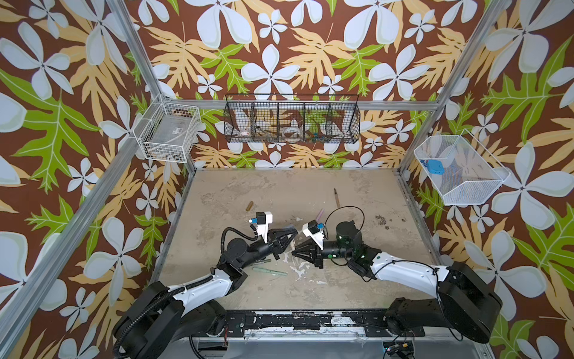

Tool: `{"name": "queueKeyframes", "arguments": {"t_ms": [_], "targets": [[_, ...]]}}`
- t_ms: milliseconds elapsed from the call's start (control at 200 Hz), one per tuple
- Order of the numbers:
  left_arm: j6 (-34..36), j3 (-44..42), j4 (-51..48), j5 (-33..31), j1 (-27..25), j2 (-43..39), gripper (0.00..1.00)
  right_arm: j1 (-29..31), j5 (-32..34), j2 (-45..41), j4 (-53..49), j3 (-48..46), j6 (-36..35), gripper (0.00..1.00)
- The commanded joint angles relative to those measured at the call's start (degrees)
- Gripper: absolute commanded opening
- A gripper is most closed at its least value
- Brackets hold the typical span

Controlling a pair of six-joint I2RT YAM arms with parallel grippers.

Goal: Open the pen caps
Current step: 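Pull the right gripper away from the left gripper, drawing the barrel out of the cap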

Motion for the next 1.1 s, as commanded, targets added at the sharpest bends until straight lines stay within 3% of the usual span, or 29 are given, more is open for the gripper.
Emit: {"name": "queueKeyframes", "arguments": {"t_ms": [0, 60, 140, 255, 305, 395, 561, 771, 821, 931, 1091], "targets": [[-1.0, -0.4, 2.6, -0.3, 0.1, -0.7, 0.00, 0.6, -3.0, 0.8, 3.0, 0.3, 1.1, 0.13], [-0.1, -0.3, 1.9, -0.8, 0.1, -1.1, 0.00, 0.9, -3.0, 1.2, 3.2, 0.5, 1.0, 0.17], [0.0, -0.3, 1.9, -0.9, 0.1, -0.5, 0.00, 1.0, -2.8, 1.9, 4.0, 0.7, 1.5, 0.29], [-1.4, -0.6, 4.6, 0.1, 0.1, 1.0, 0.00, 1.0, -2.8, 3.2, 5.6, 0.6, 2.5, 0.32], [-1.9, -0.7, 5.3, 0.3, 0.1, 1.2, 0.00, 1.1, -2.7, 3.4, 5.5, 0.7, 2.4, 0.29], [-2.1, -0.6, 5.2, 0.3, 0.1, 0.7, 0.00, 1.0, -2.5, 2.6, 5.6, 0.4, 2.2, 0.14], [-1.3, -1.1, 4.2, -0.6, 0.1, -0.4, 0.00, 1.1, -1.1, 0.9, 5.1, -0.4, 1.5, 0.00], [0.0, 0.0, 3.7, 1.3, 0.1, 1.7, 0.43, 1.1, 0.8, -0.3, 1.0, 0.3, -0.8, 0.00], [0.8, 0.8, 3.2, 2.8, 0.1, 2.3, 0.47, 1.1, 0.5, -0.2, 0.8, 0.5, -0.6, 0.00], [1.2, 1.3, 3.2, 3.8, 0.1, 3.1, 0.45, 1.0, 0.0, -0.4, 0.5, 0.6, -0.5, 0.00], [1.2, 1.4, 3.2, 4.3, 0.1, 2.2, 0.25, 1.0, -0.5, -0.3, 1.1, 0.6, 0.1, 0.00]]}}
